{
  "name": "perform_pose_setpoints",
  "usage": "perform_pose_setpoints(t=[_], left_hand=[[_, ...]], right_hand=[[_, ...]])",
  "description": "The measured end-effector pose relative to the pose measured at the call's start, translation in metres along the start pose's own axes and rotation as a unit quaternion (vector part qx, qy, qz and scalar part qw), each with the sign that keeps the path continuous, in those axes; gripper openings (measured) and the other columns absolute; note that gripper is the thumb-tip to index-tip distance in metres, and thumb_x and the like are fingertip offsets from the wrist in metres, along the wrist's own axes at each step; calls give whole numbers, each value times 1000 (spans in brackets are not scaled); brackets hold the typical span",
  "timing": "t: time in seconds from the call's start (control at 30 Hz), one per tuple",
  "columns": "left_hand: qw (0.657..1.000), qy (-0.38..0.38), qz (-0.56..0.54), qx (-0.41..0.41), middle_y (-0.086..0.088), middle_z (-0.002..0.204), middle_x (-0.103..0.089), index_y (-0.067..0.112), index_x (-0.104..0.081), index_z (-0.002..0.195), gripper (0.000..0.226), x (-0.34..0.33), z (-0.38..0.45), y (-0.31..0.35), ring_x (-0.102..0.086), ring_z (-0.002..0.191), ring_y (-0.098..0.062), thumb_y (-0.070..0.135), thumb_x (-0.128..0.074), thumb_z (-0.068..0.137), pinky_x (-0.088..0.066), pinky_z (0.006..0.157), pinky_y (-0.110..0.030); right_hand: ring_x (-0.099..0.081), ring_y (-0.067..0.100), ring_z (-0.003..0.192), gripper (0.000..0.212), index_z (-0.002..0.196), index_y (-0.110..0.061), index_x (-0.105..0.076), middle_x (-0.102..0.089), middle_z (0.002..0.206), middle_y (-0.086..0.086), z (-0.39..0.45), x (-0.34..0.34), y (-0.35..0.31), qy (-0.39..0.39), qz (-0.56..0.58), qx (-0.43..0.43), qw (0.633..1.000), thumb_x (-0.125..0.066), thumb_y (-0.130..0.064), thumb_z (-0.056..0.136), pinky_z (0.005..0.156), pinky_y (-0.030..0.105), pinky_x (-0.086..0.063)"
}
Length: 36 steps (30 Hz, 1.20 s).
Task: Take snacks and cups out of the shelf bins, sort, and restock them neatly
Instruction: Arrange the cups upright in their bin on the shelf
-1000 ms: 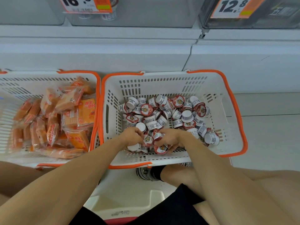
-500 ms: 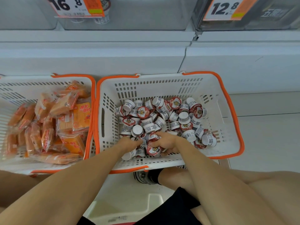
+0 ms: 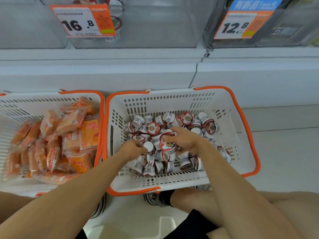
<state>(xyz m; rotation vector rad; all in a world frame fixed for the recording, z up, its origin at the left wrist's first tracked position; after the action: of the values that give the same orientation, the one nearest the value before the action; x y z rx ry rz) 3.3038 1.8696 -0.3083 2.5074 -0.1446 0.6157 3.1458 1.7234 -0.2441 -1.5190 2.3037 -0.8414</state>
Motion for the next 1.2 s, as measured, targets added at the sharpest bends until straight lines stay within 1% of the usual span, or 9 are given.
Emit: perform_pose_setpoints(t=[0.1, 0.2, 0.33, 0.47, 0.53, 0.67, 0.77, 1.0, 1.2], left_hand=[[996, -42, -65, -54, 3, 111, -68, 19, -72, 109, 30, 35, -24, 31, -61, 107, -16, 39, -74, 87, -46, 87, -28], [985, -68, -99, -128, 10, 121, -65, 27, -72, 109, 27, 89, -63, 74, -55, 115, -11, 43, -72, 87, -35, 100, -32], [964, -14, -157, -215, 4, 102, -75, 24, -79, 93, 33, 174, -116, 127, -65, 105, -20, 44, -79, 67, -46, 100, -39], [919, 86, -231, -308, 1, 99, -74, 16, -77, 91, 18, 236, -147, 156, -67, 91, -14, 2, -69, 81, -51, 81, -26], [898, 128, -263, -329, 3, 99, -74, 19, -76, 96, 25, 257, -154, 163, -69, 81, -13, -2, -66, 86, -53, 68, -24], [856, 191, -330, -348, -5, 106, -73, 23, -70, 101, 26, 283, -147, 174, -73, 91, -24, 3, -72, 85, -59, 84, -37], [846, 214, -346, -345, -3, 103, -70, 18, -61, 111, 31, 298, -137, 181, -73, 75, -14, 11, -76, 84, -58, 69, -32], [867, 210, -273, -361, 2, 99, -66, 22, -61, 108, 26, 318, -112, 209, -70, 76, -16, 8, -69, 88, -52, 51, -22], [905, 219, -231, -283, -1, 98, -70, 22, -72, 100, 22, 327, -71, 241, -61, 71, -18, 5, -64, 88, -43, 46, -17]], right_hand=[[-54, 34, 129, 75, 158, -17, -23, -48, 145, 2, -26, 6, -37, 32, -46, 46, 997, -59, -45, 98, 91, 40, -52], [-66, 20, 106, 55, 142, -25, -46, -61, 132, -4, -58, 14, -83, 53, -42, 119, 991, -60, -50, 95, 71, 29, -57], [-69, 18, 86, 47, 127, -21, -59, -72, 103, 4, -109, 15, -164, 68, -21, 261, 963, -66, -47, 89, 60, 35, -54], [-56, 15, 66, 36, 117, -9, -64, -68, 84, 4, -128, 23, -262, 135, -31, 356, 924, -62, -38, 97, 46, 24, -41], [-58, 16, 68, 33, 110, -10, -67, -71, 79, 0, -115, 34, -308, 159, -41, 339, 926, -64, -39, 97, 48, 24, -42], [-63, 15, 62, 20, 92, -16, -62, -71, 65, 0, -57, 61, -369, 154, -42, 204, 966, -61, -34, 99, 40, 17, -33], [-66, 12, 57, 21, 86, -21, -58, -71, 63, 0, -7, 74, -381, 145, -56, 117, 981, -53, -33, 103, 35, 14, -28], [-65, 15, 46, 24, 86, -12, -61, -72, 64, 6, 34, 79, -398, 157, -72, 90, 981, -50, -24, 104, 31, 14, -23], [-65, 13, 53, 16, 91, -10, -64, -72, 65, 2, 44, 96, -387, 126, -94, 129, 979, -63, -24, 99, 41, 17, -43]])
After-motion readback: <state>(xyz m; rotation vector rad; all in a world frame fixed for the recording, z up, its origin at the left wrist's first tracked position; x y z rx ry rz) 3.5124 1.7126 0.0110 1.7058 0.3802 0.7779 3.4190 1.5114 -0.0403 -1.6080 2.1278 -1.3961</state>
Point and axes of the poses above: each hand's wrist, its own z-axis towards the middle knuckle, its own x-axis out of the back of the hand, y = z × x, the point moved 1 cm from there along z, towards the middle knuckle
